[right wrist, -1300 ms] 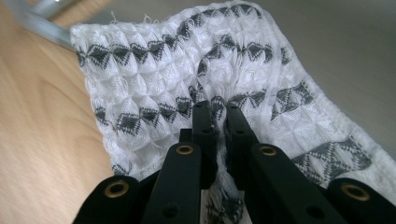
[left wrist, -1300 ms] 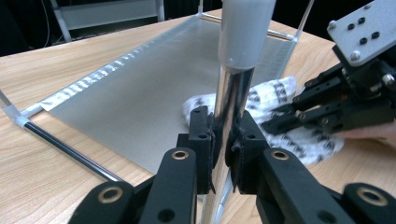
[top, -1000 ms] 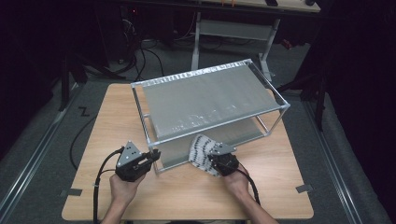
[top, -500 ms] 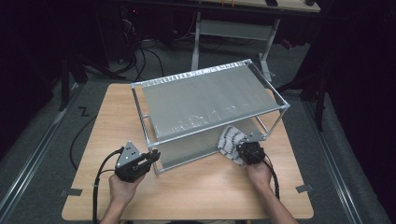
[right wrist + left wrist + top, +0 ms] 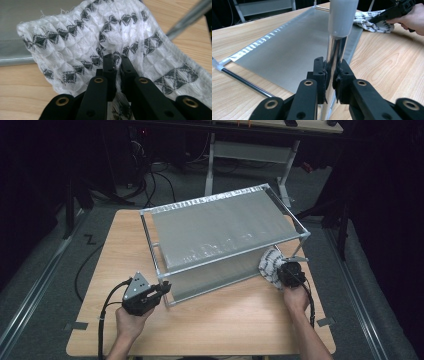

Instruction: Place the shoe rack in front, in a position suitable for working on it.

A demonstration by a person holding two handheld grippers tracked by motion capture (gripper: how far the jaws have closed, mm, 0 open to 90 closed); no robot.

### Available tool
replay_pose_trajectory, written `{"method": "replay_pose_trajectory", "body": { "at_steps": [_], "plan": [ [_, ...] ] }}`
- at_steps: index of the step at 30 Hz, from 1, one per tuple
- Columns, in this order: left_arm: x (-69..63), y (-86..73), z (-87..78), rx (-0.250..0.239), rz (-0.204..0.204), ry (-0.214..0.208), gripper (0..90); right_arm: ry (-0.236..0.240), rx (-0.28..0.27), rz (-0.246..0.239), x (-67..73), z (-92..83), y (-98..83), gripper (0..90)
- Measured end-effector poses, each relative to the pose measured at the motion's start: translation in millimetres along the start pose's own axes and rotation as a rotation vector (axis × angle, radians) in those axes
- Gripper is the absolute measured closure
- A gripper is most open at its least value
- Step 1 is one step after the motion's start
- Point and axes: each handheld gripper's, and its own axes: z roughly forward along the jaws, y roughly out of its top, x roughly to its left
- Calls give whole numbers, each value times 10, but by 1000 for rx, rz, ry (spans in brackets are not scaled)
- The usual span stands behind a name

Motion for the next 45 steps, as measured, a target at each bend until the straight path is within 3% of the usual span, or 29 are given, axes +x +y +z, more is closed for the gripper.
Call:
{"method": "replay_pose_trajectory", "body": {
  "at_steps": [5, 8, 17, 20, 21, 25, 34, 45],
  "plan": [
    [5, -14, 2, -11, -15, -1, 805, -11, 7, 49, -109, 9, -8, 857],
    [-15, -48, 6, -33, -31, 14, 799, 1, 7, 41, -67, 11, -7, 858],
    [-34, -71, 17, -53, -42, 39, 798, 104, -26, -130, 398, -88, -80, 858],
    [-35, -75, 15, -54, -47, 39, 796, 116, -45, -155, 490, -132, -96, 860],
    [-33, -77, 19, -55, -55, 39, 794, 111, -72, -161, 494, -165, -101, 861],
    [-9, -123, 47, -27, -98, 59, 773, 138, -77, -158, 483, -248, -101, 862],
    [-12, -196, 63, -21, -107, 70, 759, 153, -82, -148, 362, -423, -146, 861],
    [-32, -252, 93, 2, -103, 82, 777, 137, -110, -121, 188, -599, -130, 861]
  ]
}}
